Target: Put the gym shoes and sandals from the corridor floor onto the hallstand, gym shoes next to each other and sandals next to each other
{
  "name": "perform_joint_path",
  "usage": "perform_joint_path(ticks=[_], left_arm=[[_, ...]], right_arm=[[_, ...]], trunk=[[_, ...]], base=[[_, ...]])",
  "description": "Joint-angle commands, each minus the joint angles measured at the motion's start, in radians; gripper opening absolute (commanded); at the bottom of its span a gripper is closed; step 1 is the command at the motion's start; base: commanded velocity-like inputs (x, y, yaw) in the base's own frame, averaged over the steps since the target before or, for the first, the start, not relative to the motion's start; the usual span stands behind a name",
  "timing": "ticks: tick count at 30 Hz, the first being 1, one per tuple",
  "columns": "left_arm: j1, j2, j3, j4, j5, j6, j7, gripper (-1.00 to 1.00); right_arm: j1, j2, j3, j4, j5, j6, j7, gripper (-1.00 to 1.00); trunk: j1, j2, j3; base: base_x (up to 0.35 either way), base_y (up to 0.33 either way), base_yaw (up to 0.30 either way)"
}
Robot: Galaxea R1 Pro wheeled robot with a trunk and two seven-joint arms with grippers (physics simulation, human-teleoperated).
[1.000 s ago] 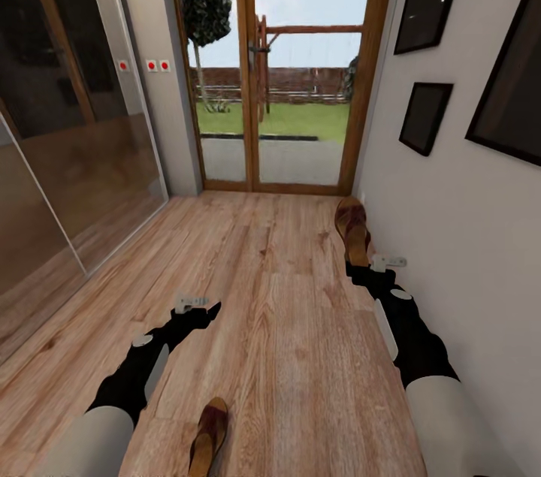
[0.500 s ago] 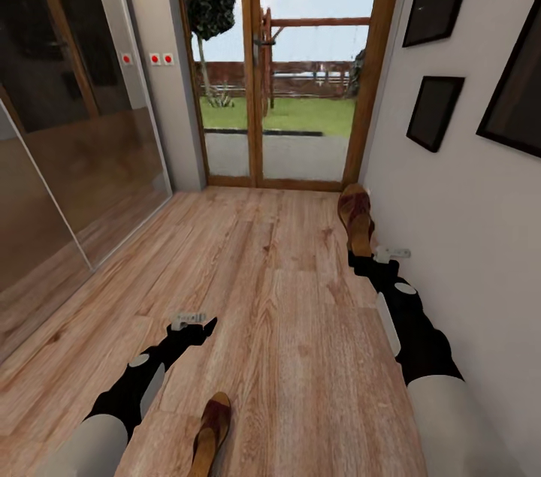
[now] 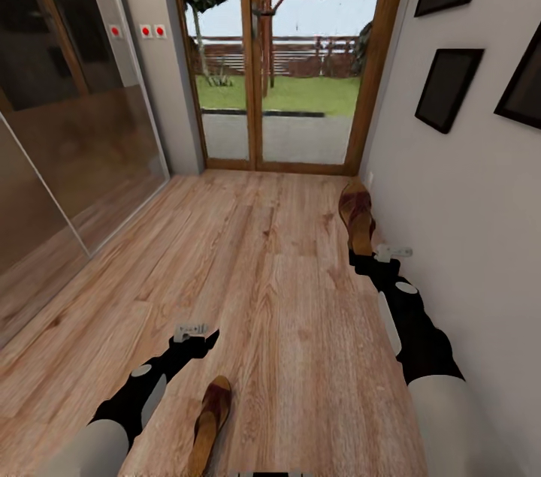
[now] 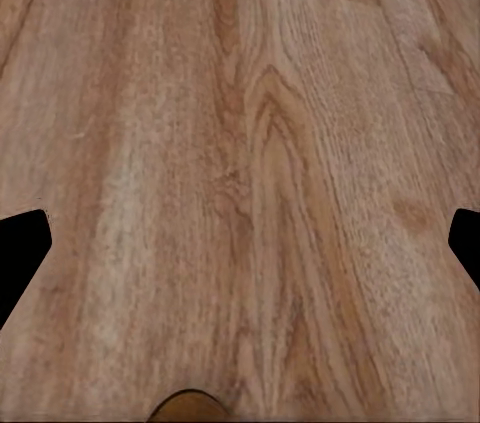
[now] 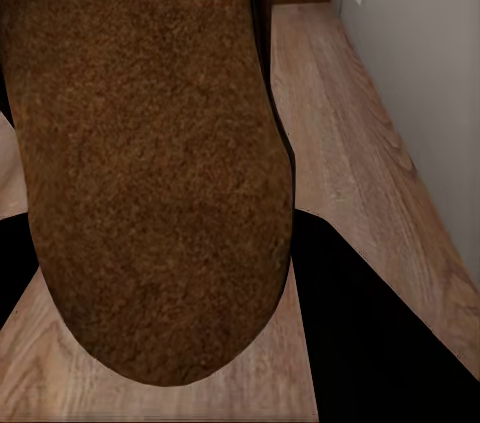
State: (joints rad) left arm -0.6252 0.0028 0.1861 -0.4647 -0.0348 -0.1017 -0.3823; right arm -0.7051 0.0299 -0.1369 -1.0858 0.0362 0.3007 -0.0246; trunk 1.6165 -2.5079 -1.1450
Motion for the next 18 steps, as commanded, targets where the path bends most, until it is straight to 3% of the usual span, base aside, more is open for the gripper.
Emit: perform_joint_path(ticks=[1, 9, 15, 18], left_arm=[[-0.001, 0.0, 0.007, 0.001, -0.004, -0.003, -0.007, 1.0], [-0.001, 0.019, 0.007, 0.106, -0.005, -0.112, -0.006, 1.0], [-0.001, 0.024, 0.007, 0.148, -0.005, -0.149, -0.005, 1.0], [-0.001, 0.024, 0.007, 0.186, -0.005, -0.218, 0.007, 1.0]], right_arm=[[-0.001, 0.001, -0.001, -0.002, 0.001, 0.006, -0.001, -1.0], [-0.001, 0.001, -0.001, -0.002, 0.001, 0.006, -0.001, -1.0], [-0.001, 0.001, -0.001, -0.002, 0.001, 0.006, -0.001, -1.0], [-0.001, 0.001, -0.001, -0.002, 0.001, 0.006, -0.001, -1.0]], trunk=[[0.0, -0.001, -0.006], [0.004, -0.003, -0.05], [0.006, -0.004, -0.083], [0.008, -0.005, -0.1]], base=[[0.0, 0.0, 0.0], [0.0, 0.0, 0.0], [0.0, 0.0, 0.0], [0.0, 0.0, 0.0]])
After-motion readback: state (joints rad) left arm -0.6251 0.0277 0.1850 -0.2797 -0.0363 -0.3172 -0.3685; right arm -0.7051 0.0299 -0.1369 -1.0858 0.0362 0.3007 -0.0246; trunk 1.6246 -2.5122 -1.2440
